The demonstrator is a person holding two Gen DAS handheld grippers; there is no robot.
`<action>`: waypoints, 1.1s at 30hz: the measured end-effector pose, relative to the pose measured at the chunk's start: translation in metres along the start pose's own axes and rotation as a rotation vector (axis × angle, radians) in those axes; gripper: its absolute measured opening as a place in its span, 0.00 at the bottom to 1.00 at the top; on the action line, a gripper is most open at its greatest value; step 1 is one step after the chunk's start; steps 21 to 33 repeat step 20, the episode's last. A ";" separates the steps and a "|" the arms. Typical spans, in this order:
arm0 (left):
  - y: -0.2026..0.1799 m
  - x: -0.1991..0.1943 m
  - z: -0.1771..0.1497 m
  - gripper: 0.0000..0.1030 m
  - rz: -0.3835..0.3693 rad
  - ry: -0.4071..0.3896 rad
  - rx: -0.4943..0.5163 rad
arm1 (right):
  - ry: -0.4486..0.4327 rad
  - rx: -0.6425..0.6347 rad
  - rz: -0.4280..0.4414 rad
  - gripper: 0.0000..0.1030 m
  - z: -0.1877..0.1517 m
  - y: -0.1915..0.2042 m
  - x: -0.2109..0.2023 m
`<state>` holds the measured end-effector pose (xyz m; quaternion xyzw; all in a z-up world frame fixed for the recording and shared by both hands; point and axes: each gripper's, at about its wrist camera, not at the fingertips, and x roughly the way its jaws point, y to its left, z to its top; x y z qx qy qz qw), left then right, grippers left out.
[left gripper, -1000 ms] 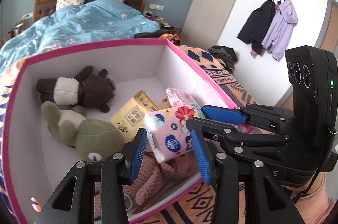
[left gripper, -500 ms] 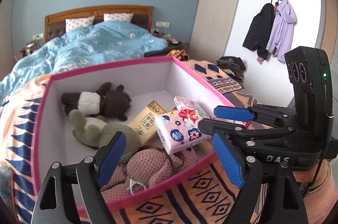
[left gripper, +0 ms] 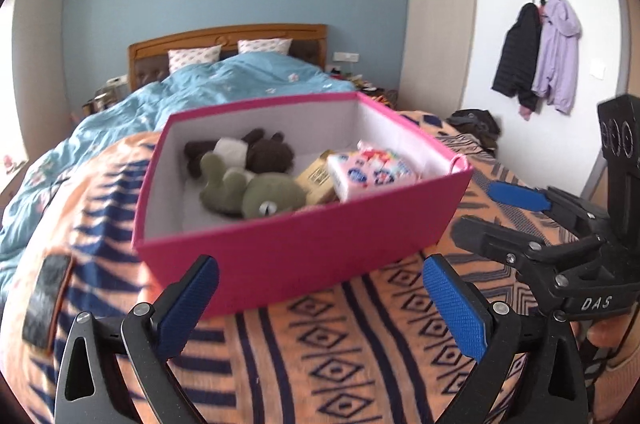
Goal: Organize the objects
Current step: 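Open the right gripper to release the floral pack and withdraw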
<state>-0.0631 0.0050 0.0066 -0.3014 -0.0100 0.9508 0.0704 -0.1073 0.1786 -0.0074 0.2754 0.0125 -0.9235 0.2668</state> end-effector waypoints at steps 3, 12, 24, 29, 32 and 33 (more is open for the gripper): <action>0.001 -0.001 -0.009 1.00 0.042 0.019 -0.031 | 0.029 0.018 -0.002 0.92 -0.014 0.002 0.004; 0.006 0.000 -0.025 1.00 0.087 0.064 -0.085 | 0.050 0.022 -0.008 0.92 -0.033 0.008 0.001; 0.007 0.000 -0.029 1.00 0.134 0.073 -0.086 | 0.044 -0.006 -0.006 0.92 -0.038 0.020 -0.001; 0.007 0.000 -0.029 1.00 0.134 0.073 -0.086 | 0.044 -0.006 -0.006 0.92 -0.038 0.020 -0.001; 0.007 0.000 -0.029 1.00 0.134 0.073 -0.086 | 0.044 -0.006 -0.006 0.92 -0.038 0.020 -0.001; 0.007 0.000 -0.029 1.00 0.134 0.073 -0.086 | 0.044 -0.006 -0.006 0.92 -0.038 0.020 -0.001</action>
